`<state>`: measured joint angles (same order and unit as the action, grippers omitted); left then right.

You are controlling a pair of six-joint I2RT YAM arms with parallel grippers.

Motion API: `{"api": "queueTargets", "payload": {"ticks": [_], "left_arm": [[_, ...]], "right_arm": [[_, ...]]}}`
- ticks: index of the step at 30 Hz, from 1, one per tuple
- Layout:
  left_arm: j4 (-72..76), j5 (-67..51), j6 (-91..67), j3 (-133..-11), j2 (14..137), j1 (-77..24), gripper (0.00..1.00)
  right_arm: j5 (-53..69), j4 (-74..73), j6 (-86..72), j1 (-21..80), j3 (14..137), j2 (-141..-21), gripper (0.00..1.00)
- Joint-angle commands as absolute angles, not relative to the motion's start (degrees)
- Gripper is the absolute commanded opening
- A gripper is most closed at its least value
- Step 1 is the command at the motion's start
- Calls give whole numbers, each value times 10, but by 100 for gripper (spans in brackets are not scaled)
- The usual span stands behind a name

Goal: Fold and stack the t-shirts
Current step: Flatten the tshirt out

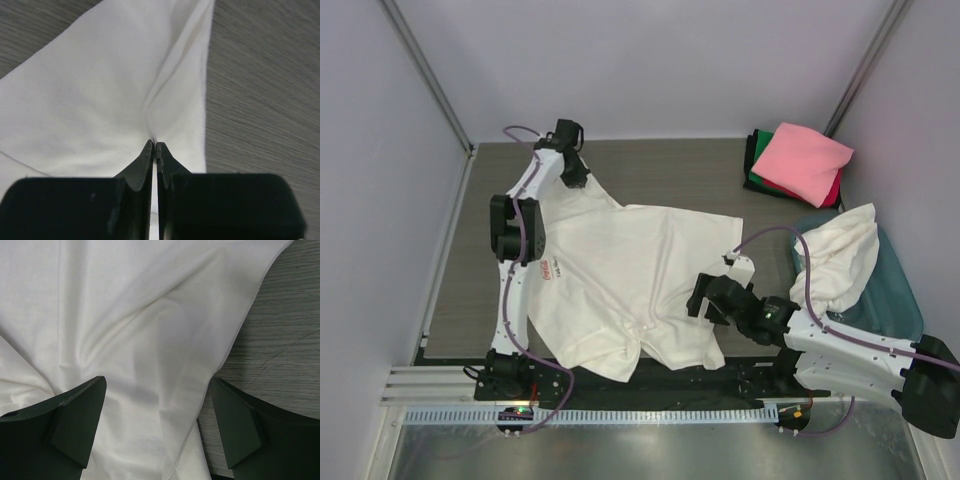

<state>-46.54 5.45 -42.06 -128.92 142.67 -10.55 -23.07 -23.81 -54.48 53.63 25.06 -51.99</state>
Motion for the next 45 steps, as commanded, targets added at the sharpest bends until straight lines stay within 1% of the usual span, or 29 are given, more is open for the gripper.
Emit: {"api": "queueTargets", "payload": {"ticks": [1, 5, 6, 7, 8, 9, 10, 13, 14, 15, 16, 17, 18, 19, 20, 21, 23, 24, 27, 28, 29, 31, 35, 39, 43, 44, 45], "left_arm": [[-440, 67, -442, -1341, 1411, -128, 2], [-397, 17, -482, -1405, 1444, -153, 4], [-366, -9, -481, -1419, 1454, -159, 23], [-359, -68, -477, -1456, 1464, -170, 46], [-360, -82, -466, -1473, 1480, -176, 69], [-381, -90, -461, -1482, 1479, -179, 99], [-392, -96, -455, -1462, 1469, -185, 100], [-421, -77, -432, -1357, 1373, -182, 100], [-426, -42, -425, -1262, 1342, -181, 100], [-426, -21, -417, -1218, 1273, -178, 100], [-426, -5, -410, -1168, 1244, -171, 100], [-426, 29, -405, -1092, 1210, -165, 100], [-428, 38, -403, -1052, 1161, -150, 100], [-430, 46, -397, -1021, 1135, -142, 100], [-432, 51, -396, -991, 1116, -133, 100], [-426, 50, -394, -933, 1098, -123, 100], [-419, 46, -383, -887, 1067, -98, 100], [-419, 43, -376, -862, 1064, -83, 100], [-424, 49, -359, -835, 1076, -60, 100], [-429, 56, -355, -837, 1093, -55, 100], [-444, 66, -352, -840, 1104, -48, 100], [-456, 87, -351, -855, 1128, -43, 100], [-478, 114, -358, -881, 1190, -33, 100], [-495, 154, -364, -912, 1222, -29, 100], [-517, 184, -348, -990, 1279, -16, 100], [-532, 188, -345, -1040, 1294, -13, 100], [-541, 190, -342, -1065, 1330, -7, 100]], "right_arm": [[-256, -227, -555, 537, 252, -519, 91], [-255, -230, -552, 537, 261, -532, 91], [-254, -233, -551, 537, 263, -533, 91], [-255, -236, -551, 537, 268, -534, 91], [-255, -238, -548, 537, 272, -535, 91], [-256, -245, -543, 537, 276, -536, 92], [-258, -250, -540, 537, 288, -538, 92], [-271, -264, -524, 536, 320, -541, 93], [-272, -265, -519, 534, 329, -544, 93], [-273, -264, -510, 530, 340, -547, 93], [-266, -265, -494, 511, 364, -552, 95], [-258, -264, -484, 498, 378, -567, 95], [-245, -263, -474, 481, 392, -581, 96], [-202, -262, -452, 432, 422, -598, 96], [-176, -260, -440, 410, 437, -615, 96], [-151, -256, -429, 384, 452, -665, 96], [-103, -254, -401, 337, 502, -720, 96], [-87, -251, -391, 325, 517, -772, 96], [-41, -248, -365, 282, 576, -853, 96], [-33, -249, -360, 271, 604, -902, 95], [-25, -253, -353, 253, 617, -922, 95], [-24, -267, -348, 235, 658, -976, 95], [-31, -301, -326, 200, 720, -1048, 95], [-28, -317, -306, 171, 779, -1123, 95], [-18, -329, -292, 137, 865, -1203, 95], [-11, -331, -289, 132, 885, -1240, 95], [-8, -331, -285, 128, 927, -1257, 95]]}}
